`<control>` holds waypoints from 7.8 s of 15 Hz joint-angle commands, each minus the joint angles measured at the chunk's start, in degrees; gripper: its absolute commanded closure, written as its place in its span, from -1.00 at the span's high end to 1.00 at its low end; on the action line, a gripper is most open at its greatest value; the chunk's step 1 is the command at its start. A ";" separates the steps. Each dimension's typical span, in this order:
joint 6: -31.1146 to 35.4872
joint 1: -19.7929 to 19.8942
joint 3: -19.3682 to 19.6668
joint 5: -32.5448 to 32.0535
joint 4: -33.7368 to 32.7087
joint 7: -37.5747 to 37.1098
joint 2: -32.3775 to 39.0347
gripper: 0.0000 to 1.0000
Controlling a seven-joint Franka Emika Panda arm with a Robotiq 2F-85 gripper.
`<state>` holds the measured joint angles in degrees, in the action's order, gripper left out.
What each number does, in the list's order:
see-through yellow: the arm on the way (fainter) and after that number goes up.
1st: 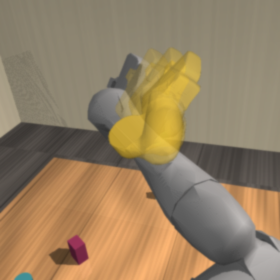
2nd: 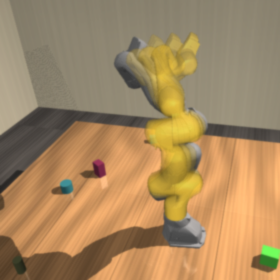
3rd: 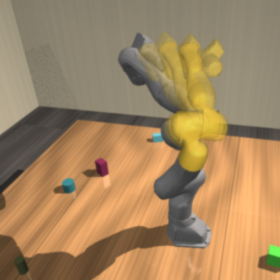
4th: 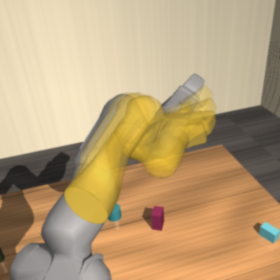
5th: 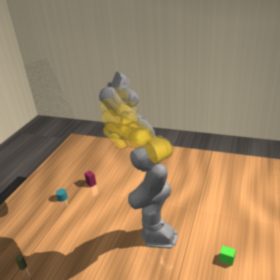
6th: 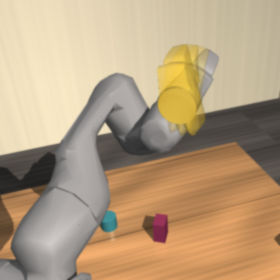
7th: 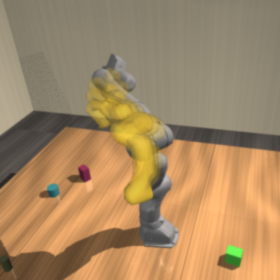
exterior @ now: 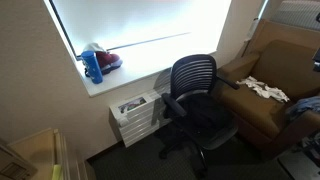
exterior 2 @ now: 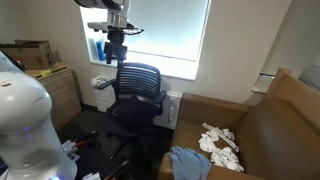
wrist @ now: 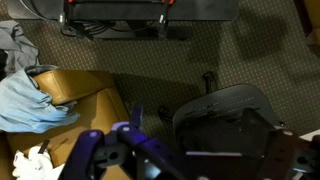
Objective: Move the pair of trousers from the chair to the couch
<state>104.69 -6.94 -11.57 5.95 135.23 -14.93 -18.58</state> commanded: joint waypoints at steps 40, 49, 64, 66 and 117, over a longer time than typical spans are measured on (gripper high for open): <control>53.73 -10.00 -3.12 -36.55 0.36 -49.97 28.08 1.00; 53.74 -13.41 -0.59 -50.75 -2.67 -62.45 33.79 1.00; 49.93 -20.51 1.64 -71.34 -6.41 -75.13 38.25 1.00; 51.31 -19.40 0.77 -69.19 -4.66 -74.32 36.76 1.00; 59.72 -21.78 5.88 -1.37 -34.28 -11.56 78.74 1.00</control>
<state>164.60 -27.95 -6.29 2.66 101.24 -27.87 60.07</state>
